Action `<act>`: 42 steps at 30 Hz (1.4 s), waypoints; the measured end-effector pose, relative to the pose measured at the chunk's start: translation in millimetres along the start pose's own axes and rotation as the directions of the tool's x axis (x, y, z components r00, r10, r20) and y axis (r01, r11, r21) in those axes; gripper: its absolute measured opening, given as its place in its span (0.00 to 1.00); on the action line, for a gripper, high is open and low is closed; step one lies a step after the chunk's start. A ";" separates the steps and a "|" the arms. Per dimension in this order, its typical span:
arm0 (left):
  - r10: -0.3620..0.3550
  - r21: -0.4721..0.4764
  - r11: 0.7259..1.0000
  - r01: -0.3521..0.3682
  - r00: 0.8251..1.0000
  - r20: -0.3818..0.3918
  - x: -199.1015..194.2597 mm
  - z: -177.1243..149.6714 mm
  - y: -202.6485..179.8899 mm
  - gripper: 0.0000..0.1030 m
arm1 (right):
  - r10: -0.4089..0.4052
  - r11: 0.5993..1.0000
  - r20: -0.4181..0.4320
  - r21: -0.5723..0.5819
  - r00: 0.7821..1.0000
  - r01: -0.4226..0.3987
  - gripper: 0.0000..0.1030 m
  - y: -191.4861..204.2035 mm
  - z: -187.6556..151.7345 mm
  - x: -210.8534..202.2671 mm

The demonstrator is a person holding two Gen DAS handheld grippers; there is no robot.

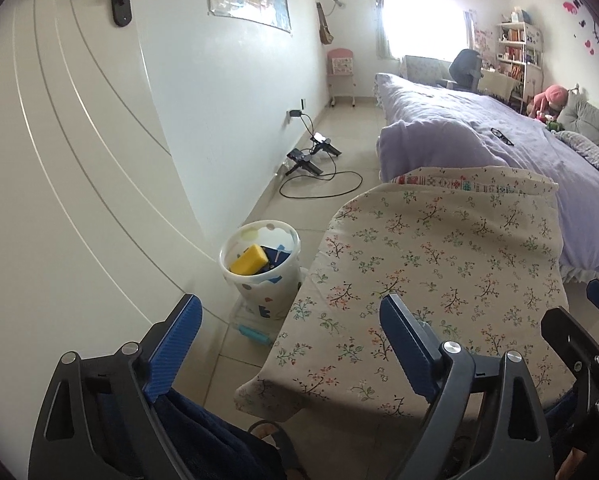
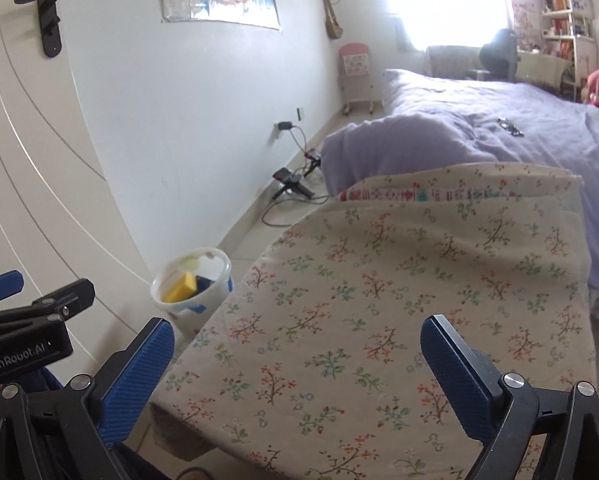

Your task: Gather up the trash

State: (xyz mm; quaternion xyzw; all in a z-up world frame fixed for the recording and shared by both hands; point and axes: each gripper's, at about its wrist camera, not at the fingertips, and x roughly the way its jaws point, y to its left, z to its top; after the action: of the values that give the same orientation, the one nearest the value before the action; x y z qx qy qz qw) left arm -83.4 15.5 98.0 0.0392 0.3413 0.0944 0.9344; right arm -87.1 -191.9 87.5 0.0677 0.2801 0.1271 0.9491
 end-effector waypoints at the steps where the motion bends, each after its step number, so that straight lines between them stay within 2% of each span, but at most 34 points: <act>1: -0.003 0.000 1.000 0.003 1.000 -0.004 0.1 -0.5 -0.8 0.90 | -0.006 1.000 0.002 0.002 1.000 0.006 0.99 -0.2 -0.1 -1.3; 14: -0.006 -0.005 1.000 0.005 0.999 -0.046 9.1 -7.0 -1.5 0.90 | -0.029 1.000 -0.013 0.001 0.999 0.029 0.99 3.6 -4.2 3.2; 42: -0.023 0.002 1.000 0.023 0.999 -0.047 10.2 -12.1 -3.5 0.90 | -0.032 0.999 -0.045 0.004 0.998 0.032 0.99 9.1 -8.6 14.0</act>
State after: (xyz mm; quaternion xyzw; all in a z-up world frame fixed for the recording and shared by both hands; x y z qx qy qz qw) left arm -83.0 14.2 81.9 0.0342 0.3637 0.0842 0.9271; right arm -82.3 -178.7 75.0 0.0626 0.3028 0.1127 0.9443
